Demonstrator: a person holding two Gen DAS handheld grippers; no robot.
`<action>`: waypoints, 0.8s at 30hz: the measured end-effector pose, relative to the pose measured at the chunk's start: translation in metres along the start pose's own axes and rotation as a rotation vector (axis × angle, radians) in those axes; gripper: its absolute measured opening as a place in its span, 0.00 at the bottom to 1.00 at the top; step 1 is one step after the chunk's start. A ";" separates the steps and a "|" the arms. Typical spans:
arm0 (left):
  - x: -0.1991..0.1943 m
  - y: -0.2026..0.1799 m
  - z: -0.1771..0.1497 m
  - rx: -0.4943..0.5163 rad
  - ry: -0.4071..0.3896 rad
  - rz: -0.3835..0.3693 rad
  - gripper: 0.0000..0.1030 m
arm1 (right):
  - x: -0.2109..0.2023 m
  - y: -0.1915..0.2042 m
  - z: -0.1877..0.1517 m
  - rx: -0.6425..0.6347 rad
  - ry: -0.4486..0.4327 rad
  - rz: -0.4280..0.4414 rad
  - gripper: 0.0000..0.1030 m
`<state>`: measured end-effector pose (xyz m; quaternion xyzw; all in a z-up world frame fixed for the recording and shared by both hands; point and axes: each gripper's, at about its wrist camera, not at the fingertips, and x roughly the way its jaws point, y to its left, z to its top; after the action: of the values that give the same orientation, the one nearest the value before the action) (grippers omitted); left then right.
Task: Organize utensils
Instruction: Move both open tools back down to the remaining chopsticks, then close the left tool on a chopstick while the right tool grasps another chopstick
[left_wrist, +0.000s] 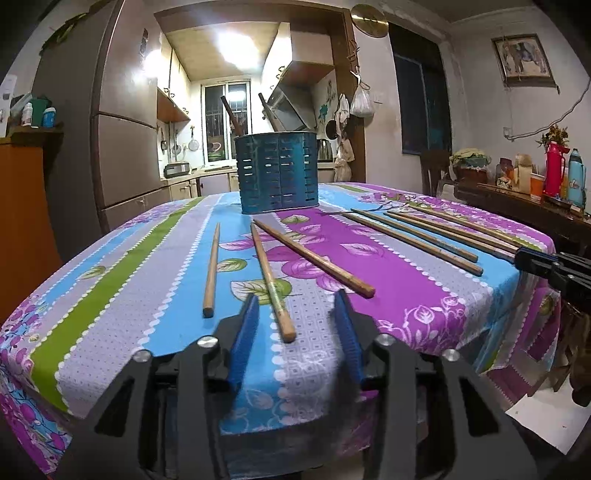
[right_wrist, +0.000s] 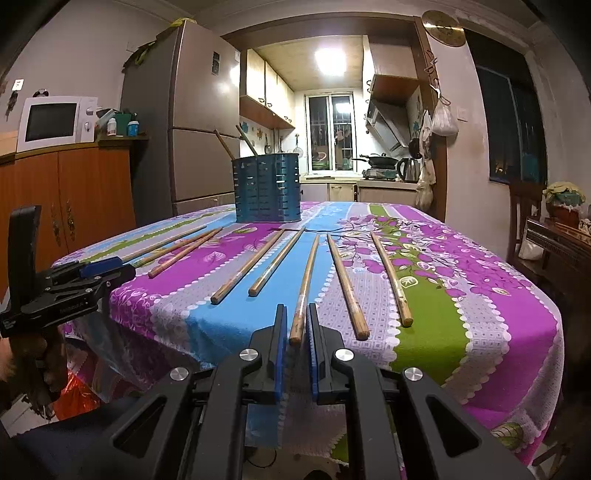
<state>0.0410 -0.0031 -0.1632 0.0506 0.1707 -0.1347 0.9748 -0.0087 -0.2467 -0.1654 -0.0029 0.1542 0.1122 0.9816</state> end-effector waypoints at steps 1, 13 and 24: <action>0.000 -0.002 0.000 -0.003 0.000 -0.008 0.28 | 0.000 0.000 0.000 0.000 0.000 0.000 0.11; 0.005 0.005 0.002 -0.047 0.005 0.019 0.22 | 0.004 0.003 -0.001 -0.012 0.003 -0.005 0.11; 0.000 0.007 0.002 -0.046 0.000 0.041 0.06 | 0.002 0.005 0.000 0.002 -0.007 -0.016 0.07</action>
<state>0.0436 0.0037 -0.1606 0.0316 0.1725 -0.1108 0.9783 -0.0077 -0.2414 -0.1659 -0.0026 0.1508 0.1040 0.9831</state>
